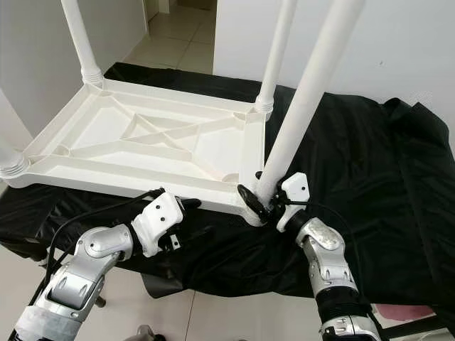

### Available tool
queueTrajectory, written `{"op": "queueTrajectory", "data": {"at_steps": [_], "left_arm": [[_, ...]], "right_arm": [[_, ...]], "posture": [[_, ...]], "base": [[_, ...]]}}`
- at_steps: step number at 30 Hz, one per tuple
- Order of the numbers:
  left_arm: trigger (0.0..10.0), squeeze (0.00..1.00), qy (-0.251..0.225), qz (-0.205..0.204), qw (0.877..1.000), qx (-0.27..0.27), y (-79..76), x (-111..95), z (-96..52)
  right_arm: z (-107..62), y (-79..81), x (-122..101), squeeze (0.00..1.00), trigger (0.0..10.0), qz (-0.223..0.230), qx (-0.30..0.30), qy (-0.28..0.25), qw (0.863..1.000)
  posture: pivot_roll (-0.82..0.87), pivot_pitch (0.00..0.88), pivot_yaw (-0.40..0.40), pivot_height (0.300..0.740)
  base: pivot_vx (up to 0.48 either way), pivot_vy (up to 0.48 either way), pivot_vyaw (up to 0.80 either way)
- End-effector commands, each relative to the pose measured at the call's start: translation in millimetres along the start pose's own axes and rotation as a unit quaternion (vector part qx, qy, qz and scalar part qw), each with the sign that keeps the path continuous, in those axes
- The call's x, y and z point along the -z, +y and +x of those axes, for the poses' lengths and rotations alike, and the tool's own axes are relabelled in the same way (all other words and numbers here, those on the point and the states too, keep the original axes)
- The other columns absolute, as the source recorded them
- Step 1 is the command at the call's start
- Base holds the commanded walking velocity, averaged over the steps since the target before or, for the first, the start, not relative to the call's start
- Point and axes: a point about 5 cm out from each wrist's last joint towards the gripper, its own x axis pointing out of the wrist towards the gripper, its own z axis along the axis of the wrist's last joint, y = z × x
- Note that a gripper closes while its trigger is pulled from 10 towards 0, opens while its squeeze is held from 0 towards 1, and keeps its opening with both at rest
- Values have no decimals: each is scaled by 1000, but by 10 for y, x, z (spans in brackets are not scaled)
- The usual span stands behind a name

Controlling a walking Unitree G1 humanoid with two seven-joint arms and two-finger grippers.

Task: Building children table

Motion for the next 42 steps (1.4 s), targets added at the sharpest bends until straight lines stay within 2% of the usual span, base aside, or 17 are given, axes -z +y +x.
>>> {"op": "queueTrajectory", "data": {"at_steps": [1,10,11,18,20,23,25,27,29,30,32,33,35,37,38,40,42], "left_arm": [[10000,0,4,3,1000,-14,-21,4,5],[10000,0,5,2,1000,-13,-27,5,-1],[10000,0,6,2,1000,-13,-31,7,-3],[10000,0,5,0,1000,-14,-46,6,-3],[10000,0,4,-4,1000,-14,-64,7,-5],[10000,0,4,-5,1000,-15,-73,7,-8],[10000,0,3,-6,1000,-15,-84,5,-13],[10000,0,3,-6,1000,-15,-84,5,-13],[10000,0,2,-7,1000,-16,-81,-1,-8],[10000,0,2,-7,1000,-16,-81,-1,-8],[10000,0,2,-7,1000,-18,-83,-1,-3],[10000,0,2,-7,1000,-18,-83,-1,-3],[10000,0,2,-8,1000,-19,-82,-1,-4],[10000,0,2,-8,1000,-19,-82,-1,-4],[10000,0,1,-8,1000,-20,-82,-3,-5],[10000,0,2,-8,1000,-21,-80,-4,-8],[10000,0,2,-9,1000,-24,-73,-5,-21]], "right_arm": [[-14,-28,12,0,0,-1,4,4,1000],[-35,-17,31,0,0,6,10,9,1000],[-37,-17,36,0,10000,7,17,12,1000],[-13,2,24,0,10000,10,60,28,998],[4,80,1,0,10000,8,99,32,995],[5,122,-9,0,10000,8,111,30,993],[-9,192,-25,0,10000,0,145,30,989],[-9,192,-25,0,10000,0,145,30,989],[-34,273,-38,0,10000,6,197,26,980],[-34,273,-38,0,10000,6,197,26,980],[-46,329,-9,0,10000,22,284,38,958],[-46,329,-9,0,10000,22,284,38,958],[-16,370,-13,0,10000,38,364,39,930],[-16,370,-13,0,10000,38,364,39,930],[2,401,-28,0,10000,50,388,37,919],[39,435,-43,0,10000,59,386,35,920],[58,499,-58,0,10000,89,378,30,921]], "posture": [[57,79,-42,740],[57,83,-44,740],[57,85,-47,740],[58,85,-50,740],[63,85,-66,740],[64,85,-67,740],[65,84,-71,740],[65,84,-71,740],[66,81,-78,740],[66,81,-78,740],[70,75,-86,740],[70,75,-86,740],[71,72,-87,740],[71,72,-87,740],[75,72,-88,740],[78,70,-89,740],[68,70,-96,740]], "base": [[0,0,0],[0,0,0],[0,0,0],[0,0,0],[0,0,0],[0,0,0],[0,0,0],[0,0,0],[0,0,0],[0,0,0],[0,0,0],[0,0,0],[0,0,0],[0,0,0],[0,0,0],[0,0,0],[0,0,0]]}}
